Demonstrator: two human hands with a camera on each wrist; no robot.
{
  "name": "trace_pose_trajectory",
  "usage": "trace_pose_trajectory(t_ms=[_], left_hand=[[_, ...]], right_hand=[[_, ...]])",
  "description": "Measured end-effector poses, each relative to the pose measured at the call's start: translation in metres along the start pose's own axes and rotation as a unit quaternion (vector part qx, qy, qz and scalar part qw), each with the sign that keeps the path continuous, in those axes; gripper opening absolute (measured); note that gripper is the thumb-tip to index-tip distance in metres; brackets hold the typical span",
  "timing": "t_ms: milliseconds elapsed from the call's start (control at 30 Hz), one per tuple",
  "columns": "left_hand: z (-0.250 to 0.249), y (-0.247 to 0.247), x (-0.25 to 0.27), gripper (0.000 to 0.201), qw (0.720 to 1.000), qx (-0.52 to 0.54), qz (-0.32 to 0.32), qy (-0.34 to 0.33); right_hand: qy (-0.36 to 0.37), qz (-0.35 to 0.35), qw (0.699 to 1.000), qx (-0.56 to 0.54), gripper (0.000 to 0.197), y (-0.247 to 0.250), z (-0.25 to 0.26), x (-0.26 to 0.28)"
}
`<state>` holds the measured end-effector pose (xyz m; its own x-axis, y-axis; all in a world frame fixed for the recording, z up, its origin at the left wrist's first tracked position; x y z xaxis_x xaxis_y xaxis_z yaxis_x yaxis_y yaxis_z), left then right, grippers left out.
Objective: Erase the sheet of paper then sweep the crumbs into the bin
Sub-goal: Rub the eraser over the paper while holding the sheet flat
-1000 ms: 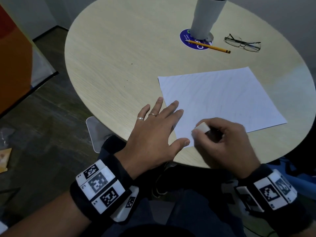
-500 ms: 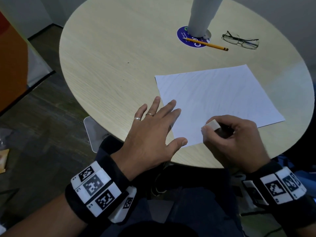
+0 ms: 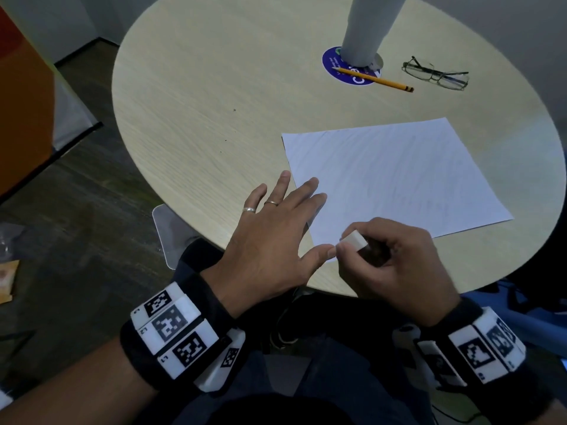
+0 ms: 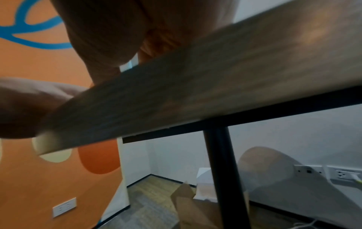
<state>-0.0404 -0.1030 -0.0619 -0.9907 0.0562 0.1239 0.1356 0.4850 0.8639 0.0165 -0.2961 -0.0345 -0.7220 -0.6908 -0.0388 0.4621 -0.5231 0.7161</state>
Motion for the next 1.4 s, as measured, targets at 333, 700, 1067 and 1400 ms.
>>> trace_pose_trajectory(t_ms=[333,700,1067,1400], left_hand=[[0.001,0.000,0.000,0.077,1.000,0.000,0.001,-0.001],[0.001,0.000,-0.001,0.076,1.000,-0.009,0.001,-0.003],[0.001,-0.001,-0.001,0.076,1.000,-0.011,0.000,-0.005],[0.002,-0.002,-0.001,0.076,1.000,-0.004,-0.001,-0.004]], right_hand=[[-0.009,0.010,1.000,-0.008,0.017,0.003,-0.002,-0.001],[-0.029,0.018,0.999,-0.041,0.017,0.008,-0.010,-0.001],[-0.050,-0.011,0.998,-0.033,0.018,0.018,-0.016,-0.005],[-0.050,-0.051,0.997,-0.022,0.017,0.012,-0.020,-0.009]])
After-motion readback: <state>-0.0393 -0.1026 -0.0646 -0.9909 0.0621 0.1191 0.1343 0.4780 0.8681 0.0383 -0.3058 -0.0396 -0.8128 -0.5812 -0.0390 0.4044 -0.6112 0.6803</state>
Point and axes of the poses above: each hand's wrist, its own x-axis away from the middle knuckle, its own y-axis out of the back of the hand, z = x × y, the point moved 2 cm from there along -x, towards the middle knuckle, and after that the axes turned 8 degrees about z, right-handed, at the moved point
